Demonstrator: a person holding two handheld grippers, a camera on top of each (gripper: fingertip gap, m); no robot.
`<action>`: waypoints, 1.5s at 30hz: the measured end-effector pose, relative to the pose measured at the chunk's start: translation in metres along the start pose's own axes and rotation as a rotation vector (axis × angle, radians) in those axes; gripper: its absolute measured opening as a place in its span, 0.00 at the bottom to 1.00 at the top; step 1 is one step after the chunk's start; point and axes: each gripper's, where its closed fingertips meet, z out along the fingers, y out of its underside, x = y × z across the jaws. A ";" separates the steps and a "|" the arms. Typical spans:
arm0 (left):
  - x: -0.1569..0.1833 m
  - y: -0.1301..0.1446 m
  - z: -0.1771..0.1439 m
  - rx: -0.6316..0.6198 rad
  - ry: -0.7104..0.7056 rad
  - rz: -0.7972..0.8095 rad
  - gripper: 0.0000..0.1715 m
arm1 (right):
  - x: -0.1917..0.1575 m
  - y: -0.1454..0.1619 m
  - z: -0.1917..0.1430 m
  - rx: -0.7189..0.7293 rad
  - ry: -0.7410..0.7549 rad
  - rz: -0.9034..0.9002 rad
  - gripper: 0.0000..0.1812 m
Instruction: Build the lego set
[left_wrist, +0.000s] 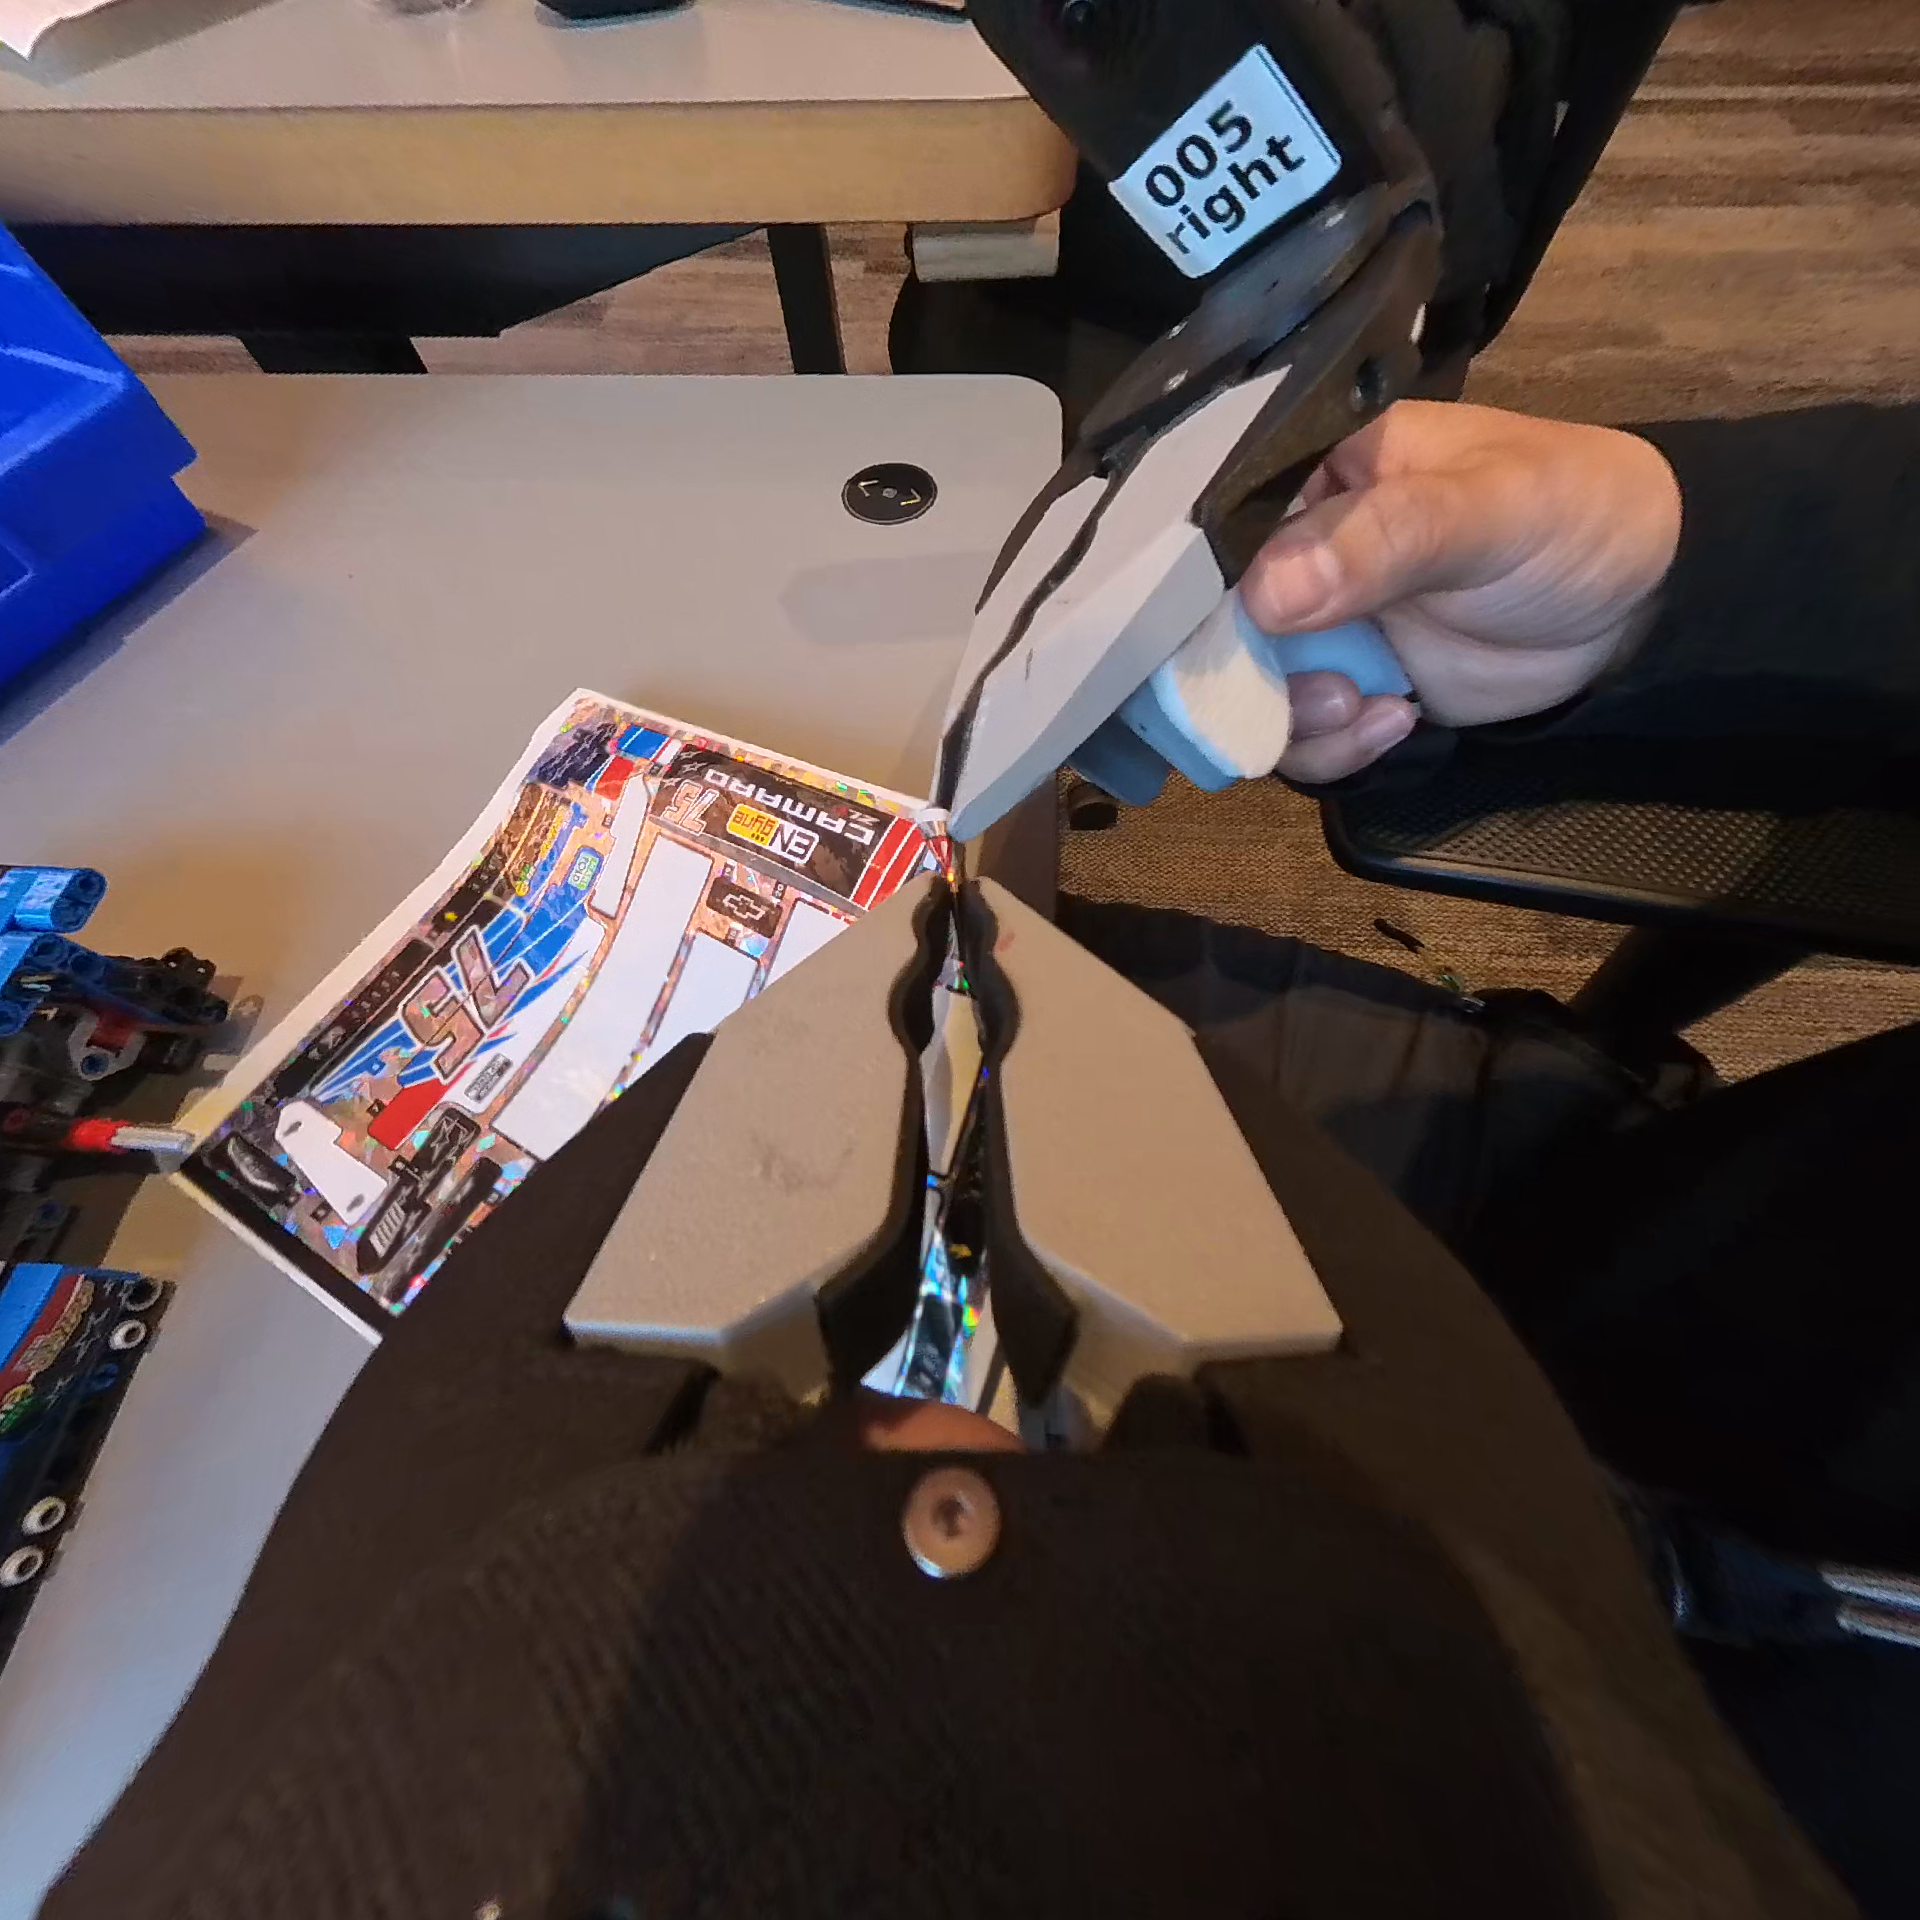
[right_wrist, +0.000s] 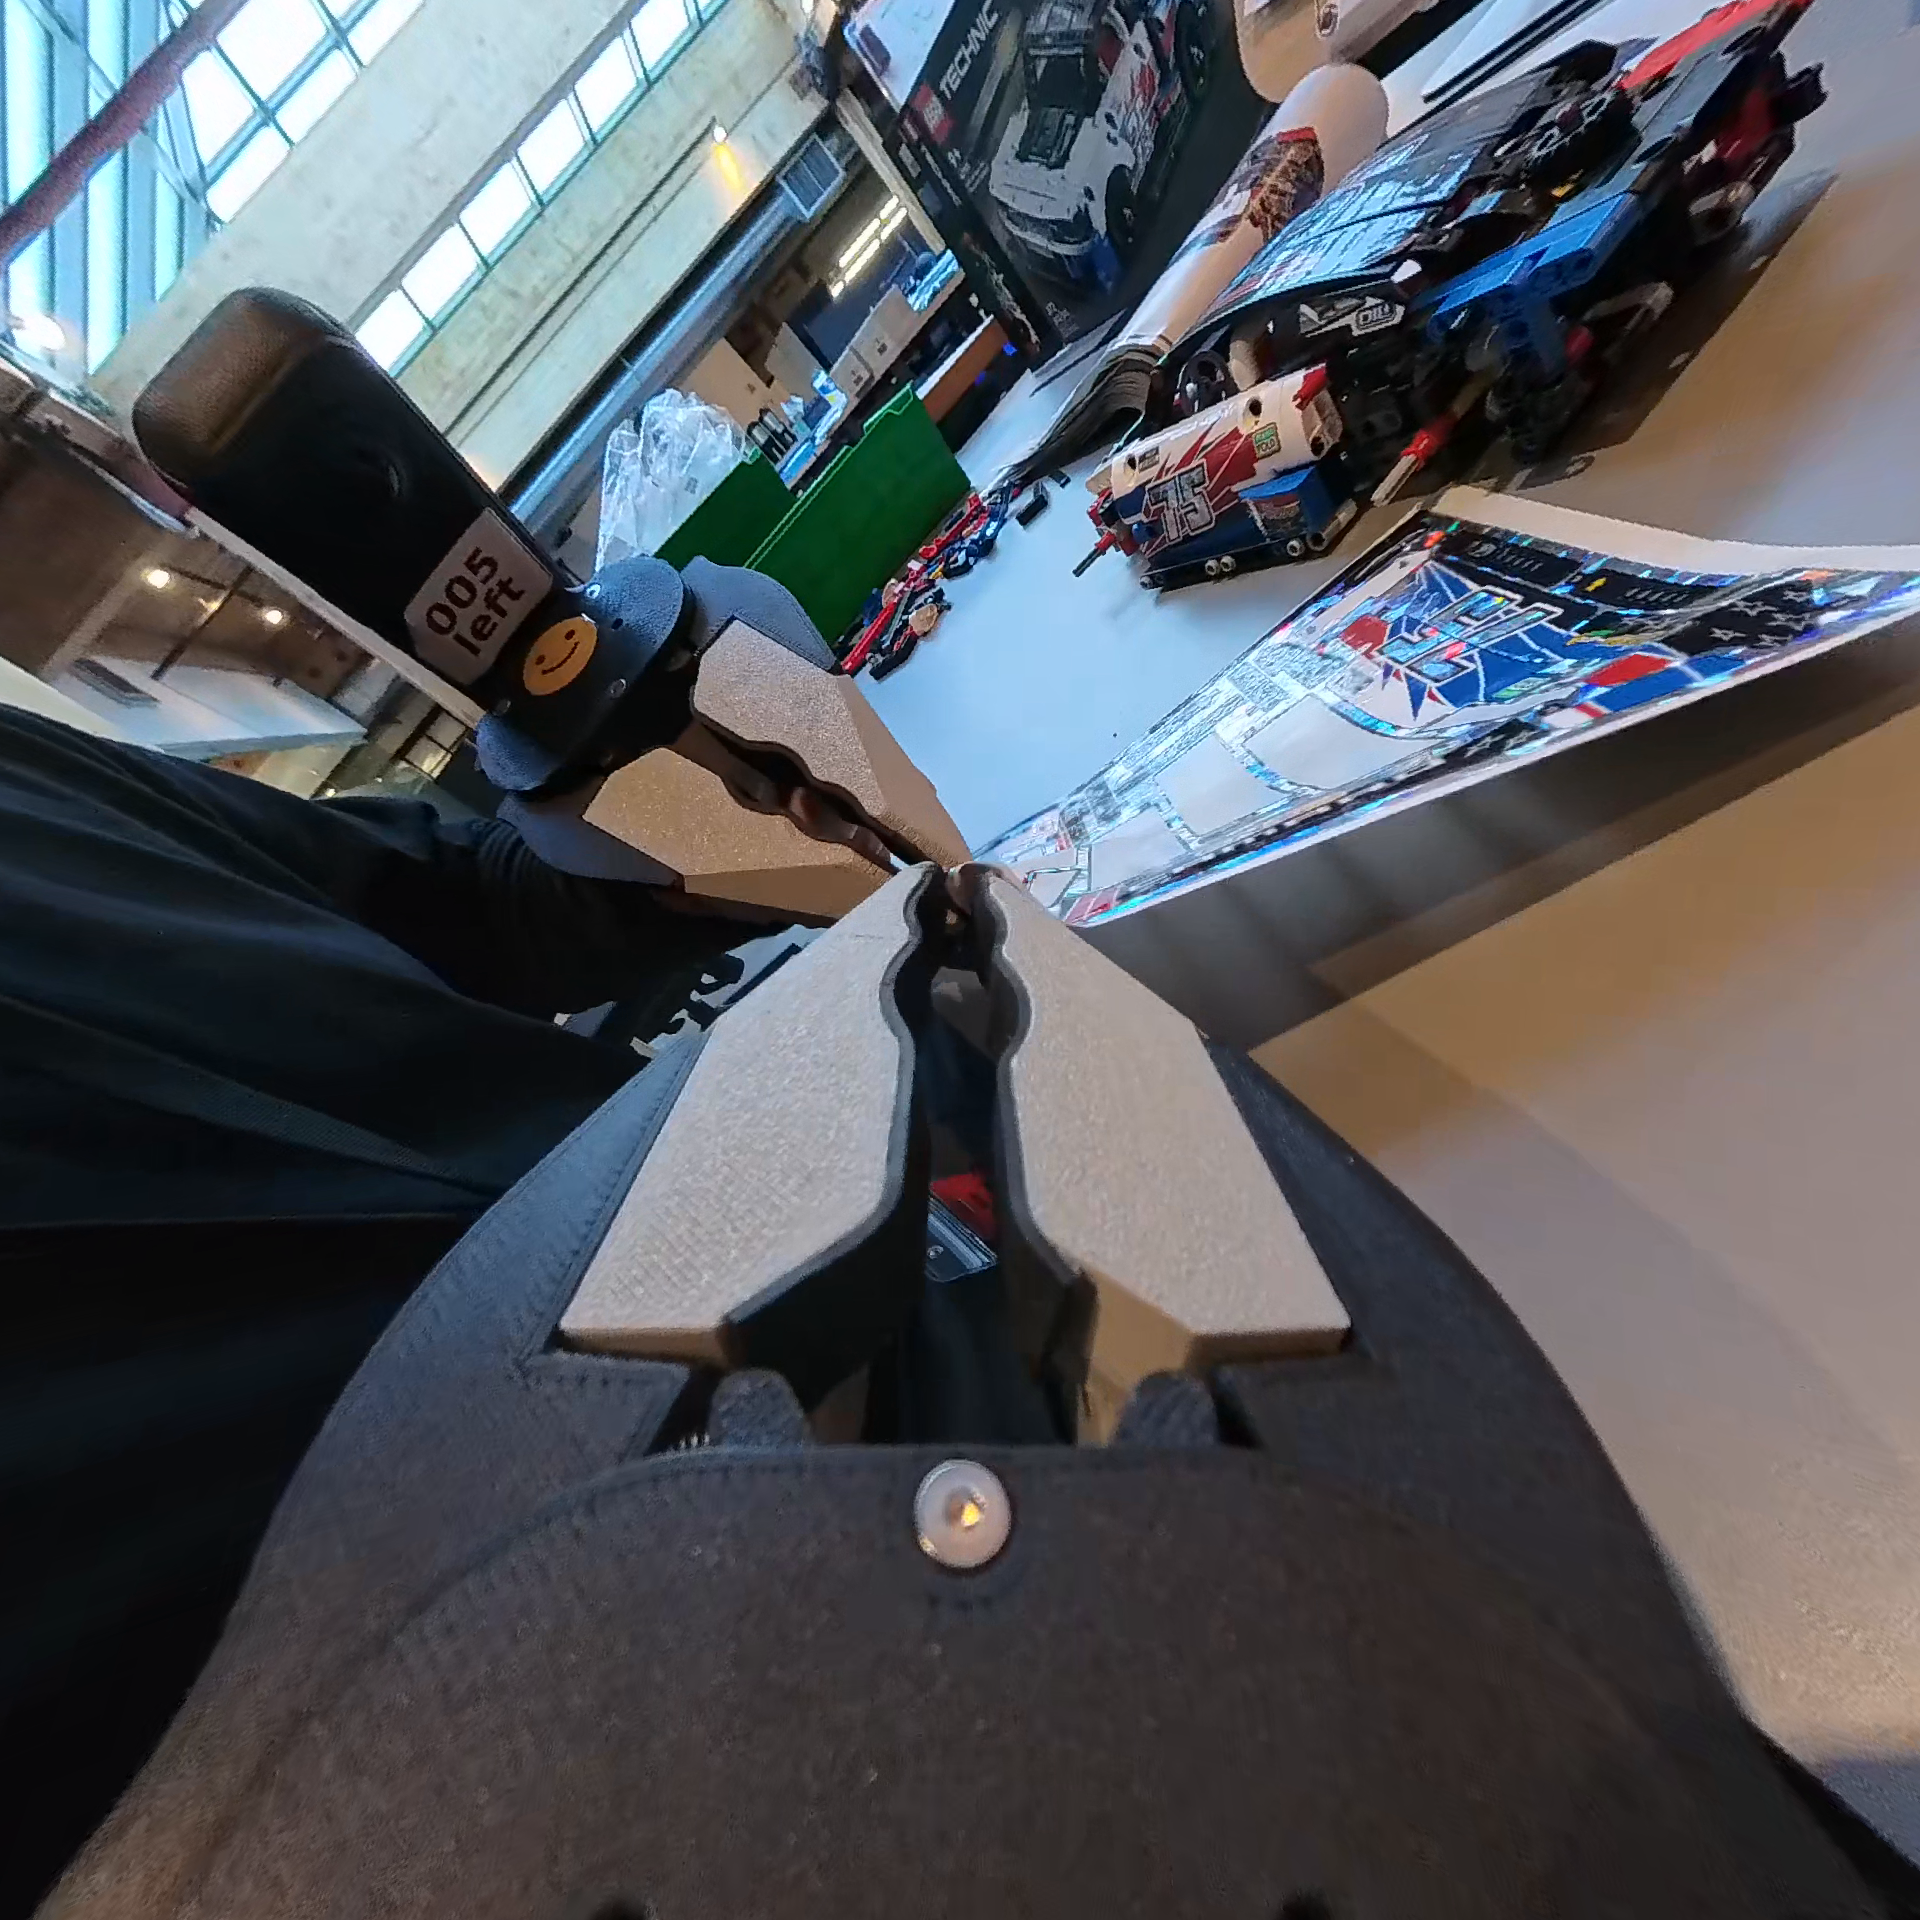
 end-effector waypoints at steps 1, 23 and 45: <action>-0.001 0.000 0.000 0.000 -0.005 -0.001 0.00 | 0.000 0.000 0.001 0.001 0.001 0.002 0.01; -0.002 -0.004 -0.014 0.023 0.127 -0.085 0.03 | -0.001 0.005 0.005 -0.048 0.097 -0.219 0.00; 0.004 0.003 -0.012 -0.085 0.139 0.125 0.00 | -0.007 0.016 0.008 -0.158 0.133 -0.417 0.00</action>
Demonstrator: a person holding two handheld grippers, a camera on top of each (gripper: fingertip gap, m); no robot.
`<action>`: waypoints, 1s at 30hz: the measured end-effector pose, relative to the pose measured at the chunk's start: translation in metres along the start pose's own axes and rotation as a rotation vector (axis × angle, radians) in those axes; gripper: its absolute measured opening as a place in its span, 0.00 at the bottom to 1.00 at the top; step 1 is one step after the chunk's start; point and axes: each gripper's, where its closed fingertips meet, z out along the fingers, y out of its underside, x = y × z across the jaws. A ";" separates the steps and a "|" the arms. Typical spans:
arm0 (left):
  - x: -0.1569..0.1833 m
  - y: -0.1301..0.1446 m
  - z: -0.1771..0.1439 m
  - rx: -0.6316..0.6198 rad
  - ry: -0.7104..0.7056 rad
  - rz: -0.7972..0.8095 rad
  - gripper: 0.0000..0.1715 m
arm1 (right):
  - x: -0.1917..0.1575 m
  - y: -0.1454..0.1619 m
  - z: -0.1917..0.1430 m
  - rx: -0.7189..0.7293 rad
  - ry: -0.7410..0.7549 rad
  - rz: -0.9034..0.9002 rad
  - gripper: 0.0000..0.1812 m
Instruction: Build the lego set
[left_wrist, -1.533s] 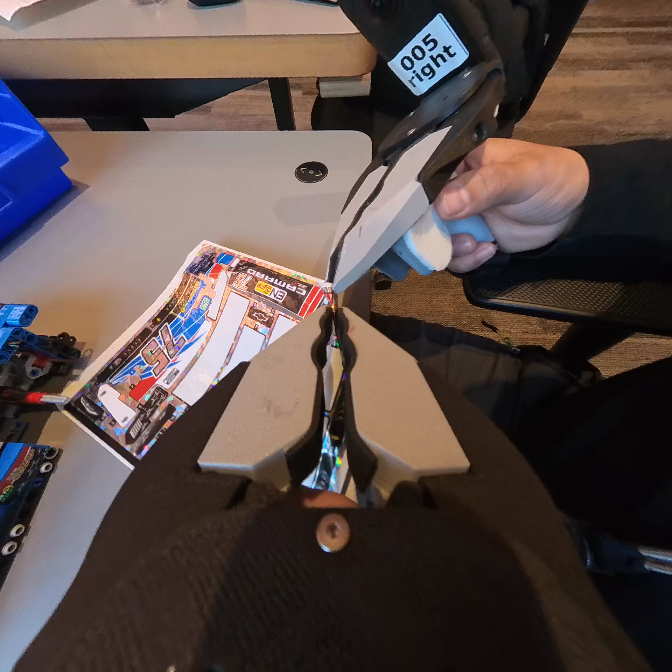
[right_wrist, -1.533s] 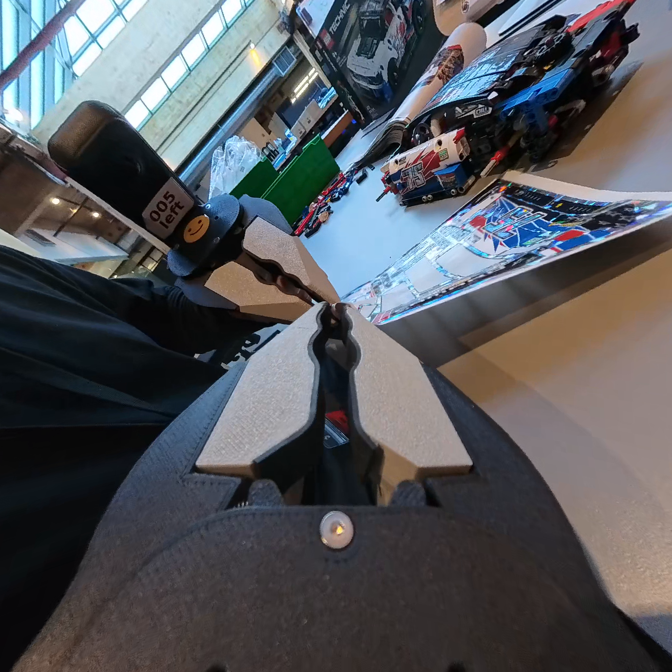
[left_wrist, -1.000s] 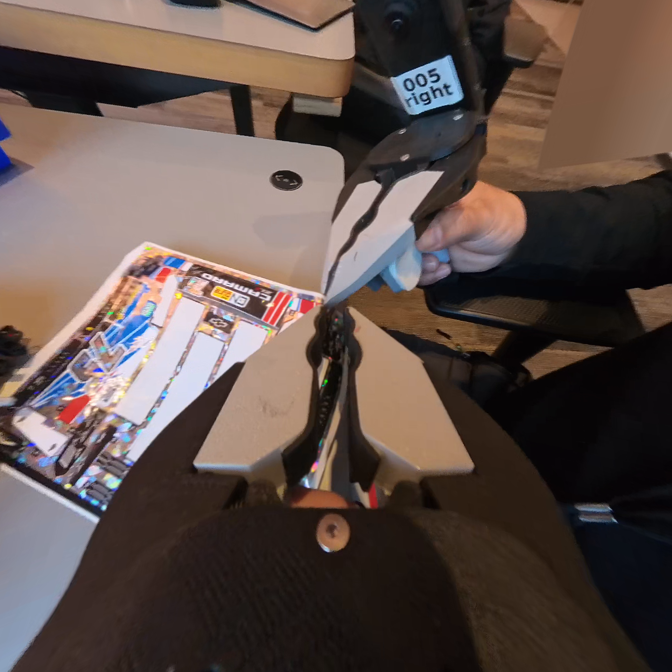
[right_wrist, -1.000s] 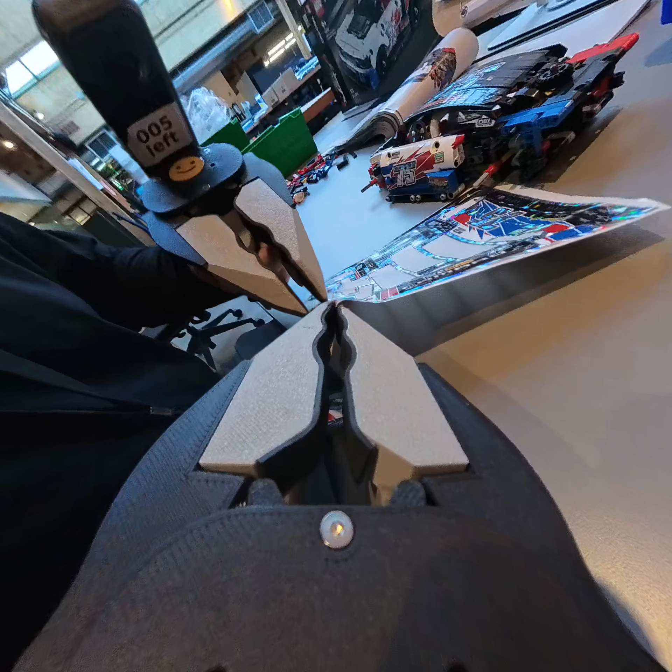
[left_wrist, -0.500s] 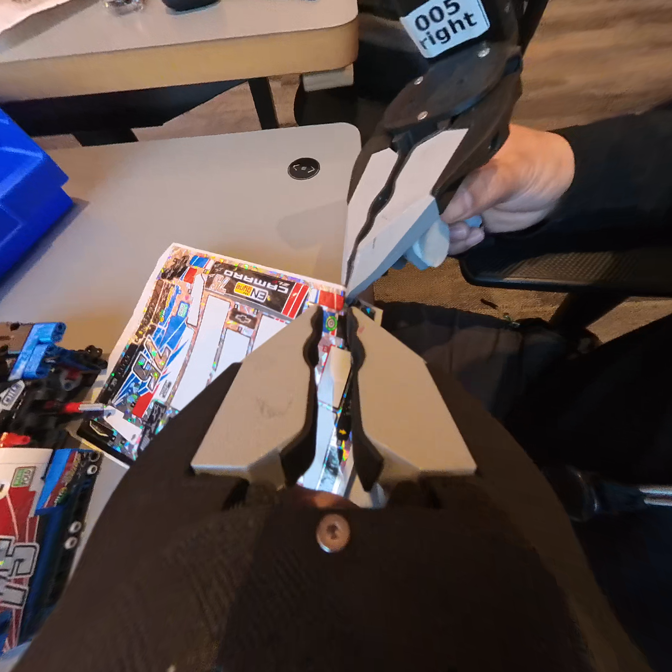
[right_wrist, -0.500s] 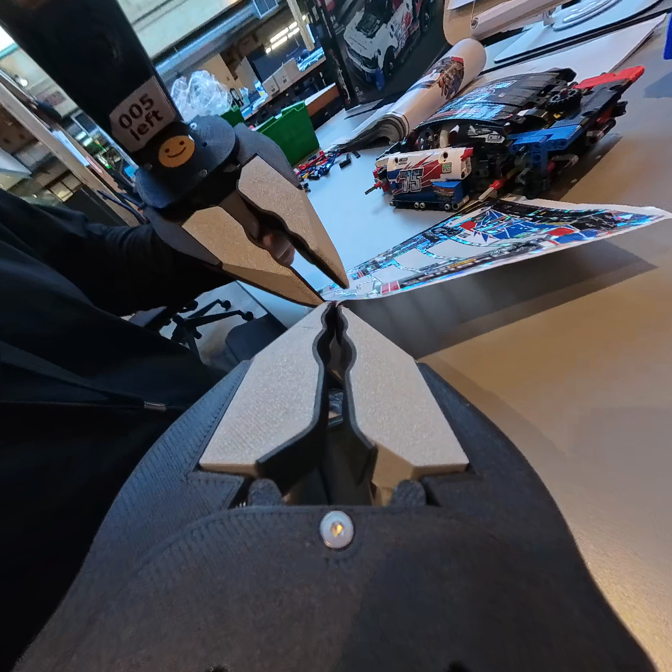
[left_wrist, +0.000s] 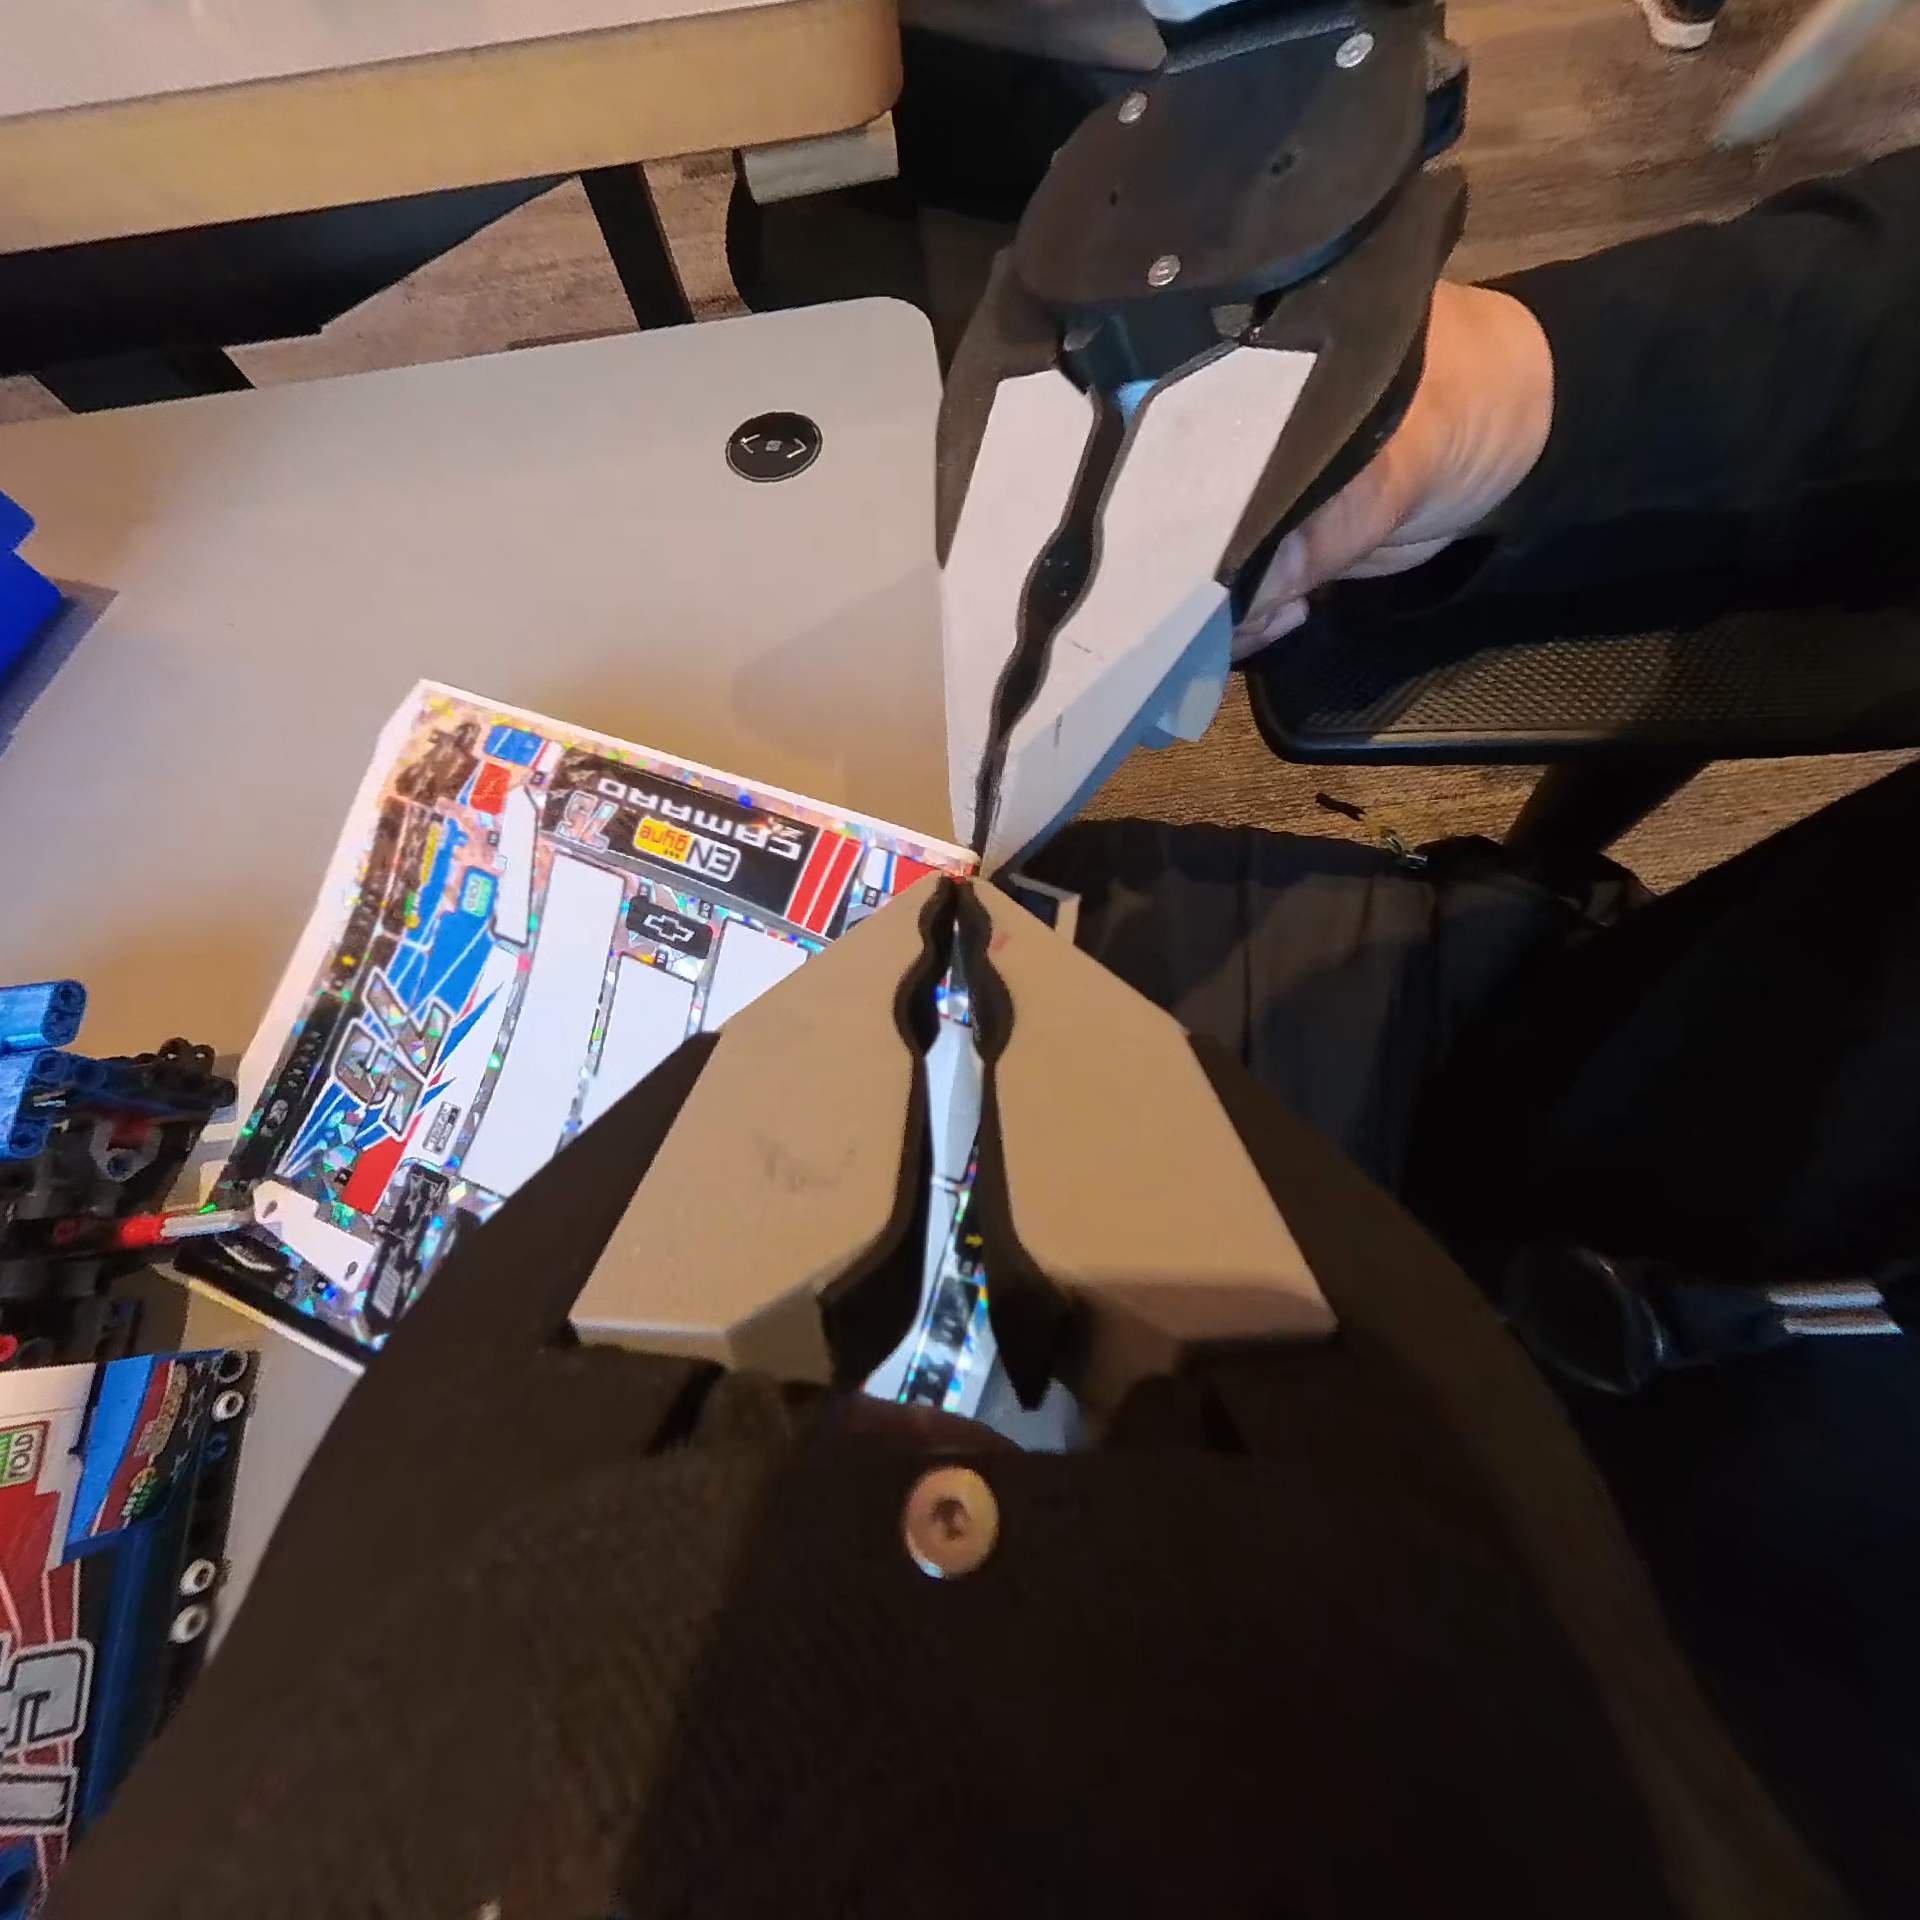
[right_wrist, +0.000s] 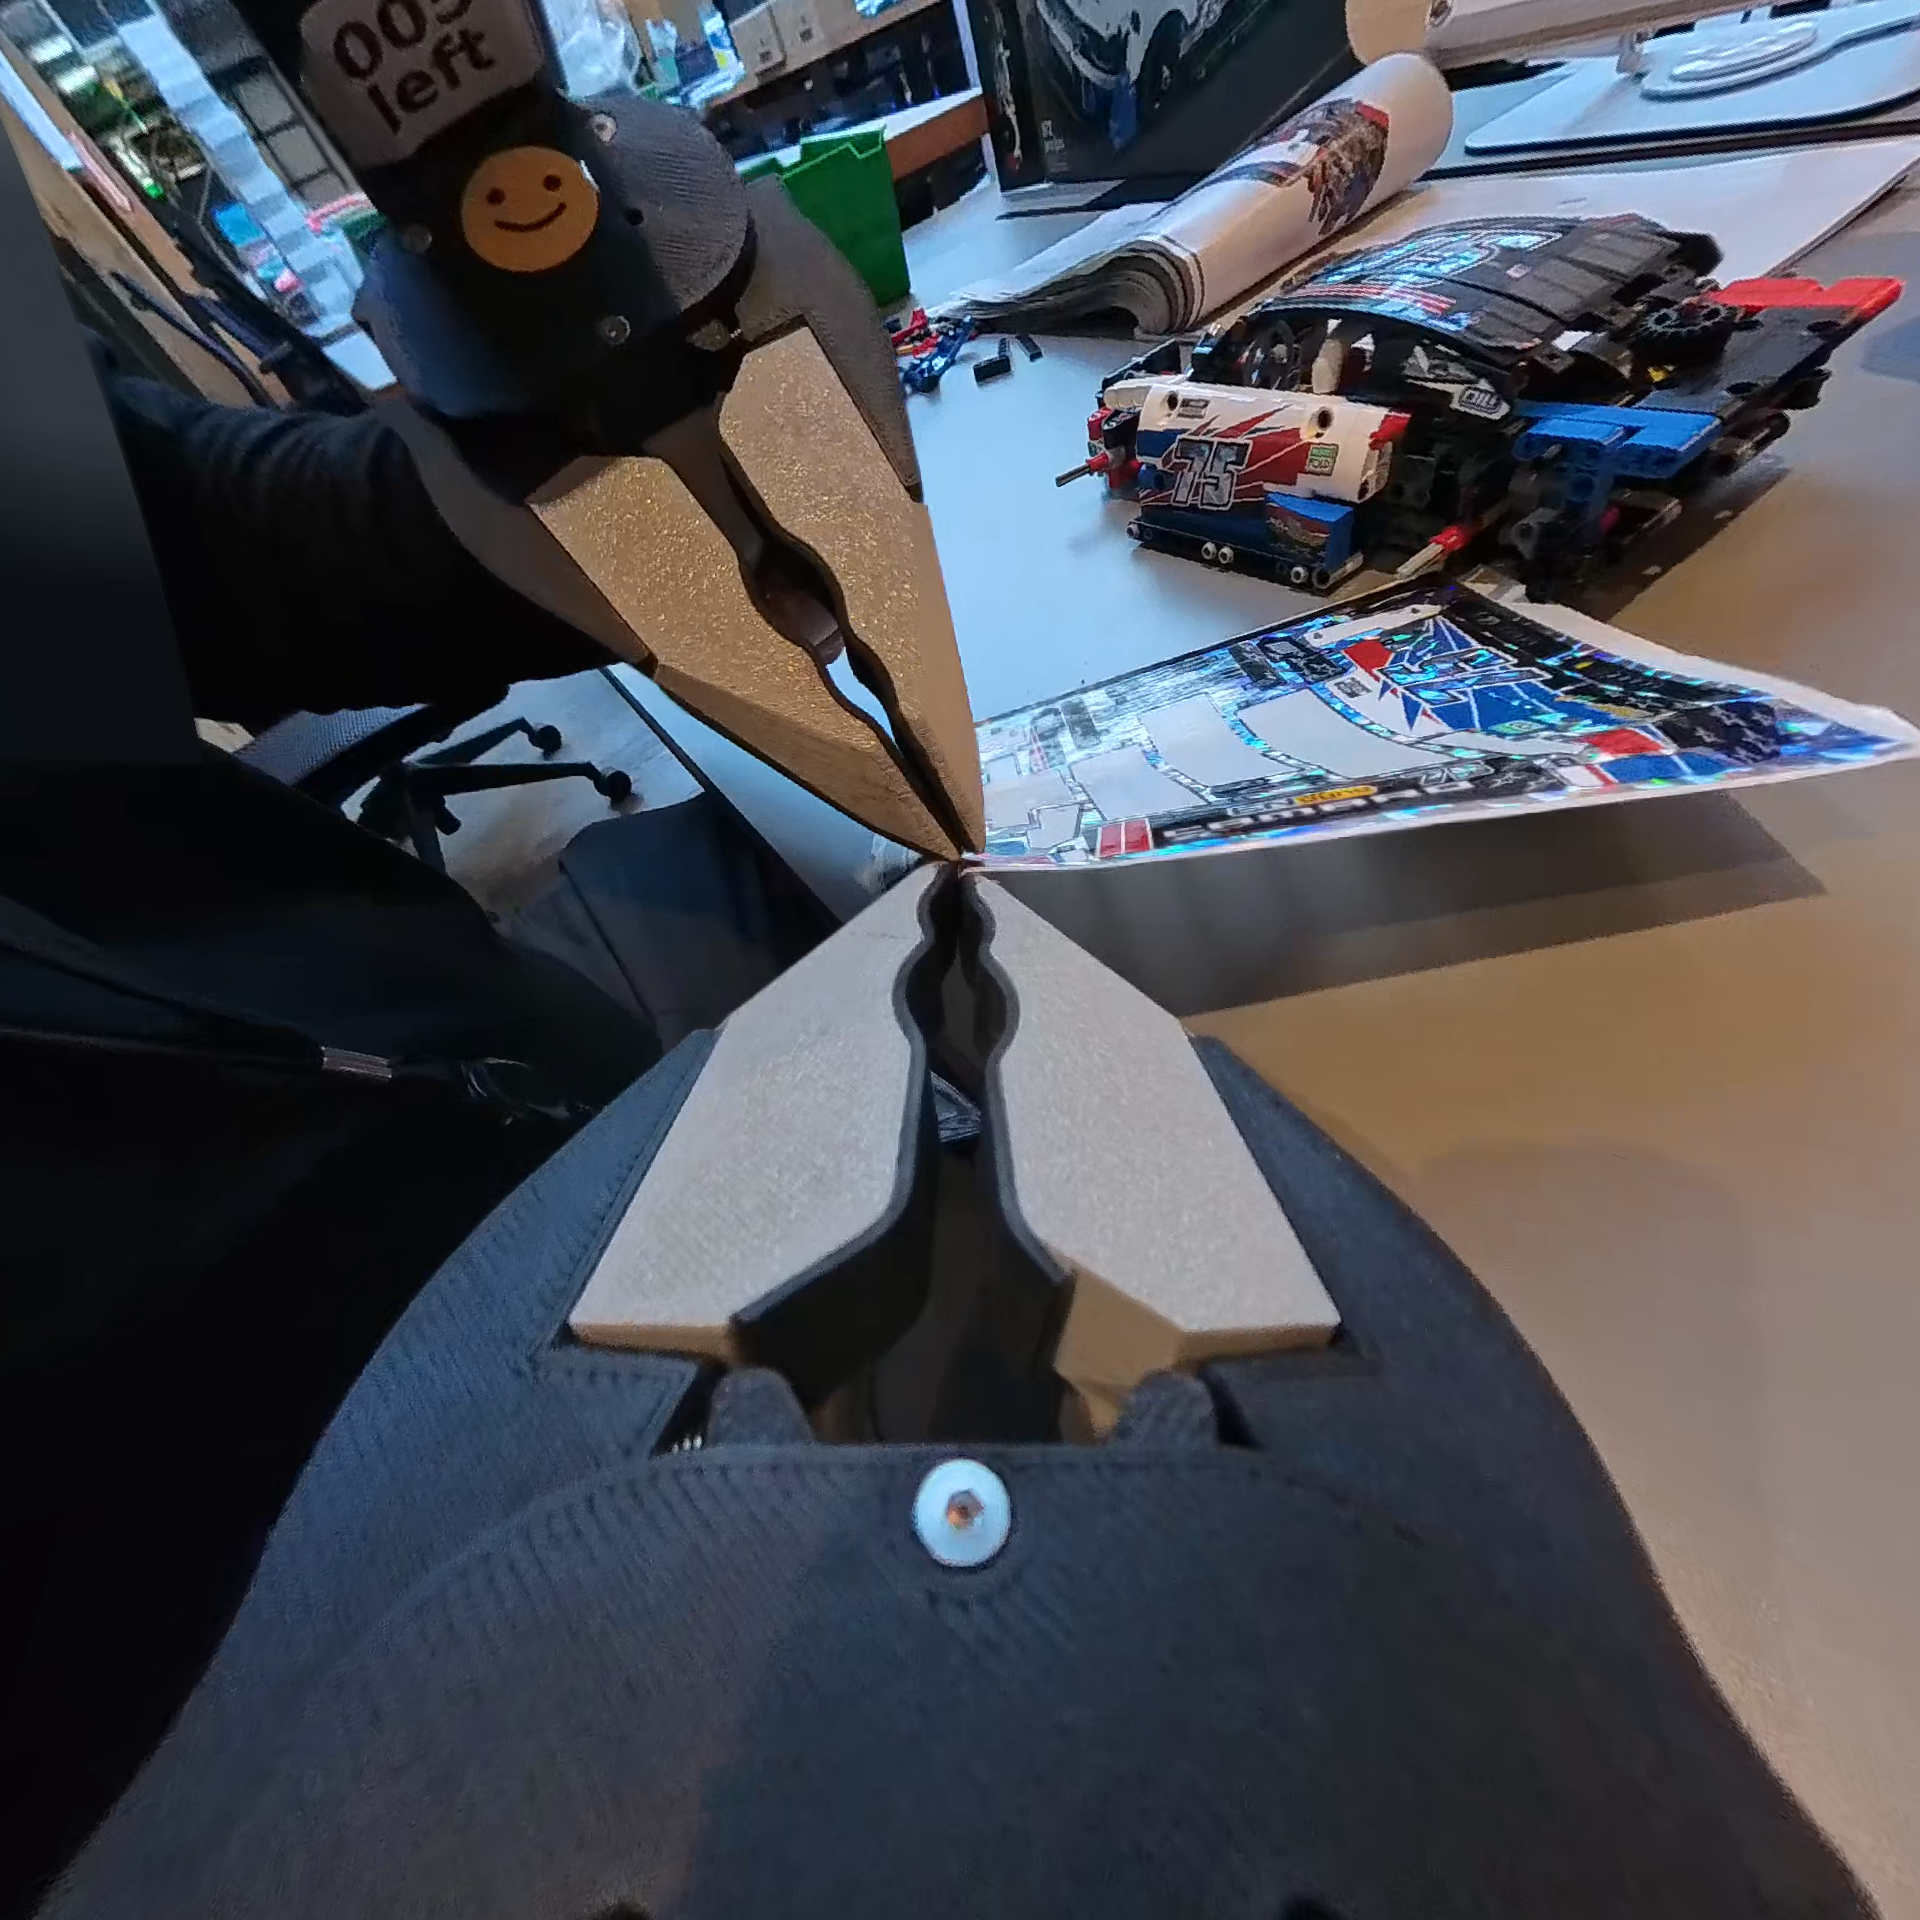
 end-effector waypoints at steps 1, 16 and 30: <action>0.000 0.000 0.000 0.000 0.004 -0.004 0.00 | 0.000 0.000 0.000 -0.003 0.001 -0.005 0.00; -0.011 0.007 -0.003 -0.008 -0.037 -0.020 0.00 | 0.003 0.000 -0.001 0.005 0.000 0.028 0.00; 0.007 0.009 -0.002 -0.038 0.065 0.076 0.12 | -0.008 0.001 0.002 -0.006 -0.047 -0.029 0.00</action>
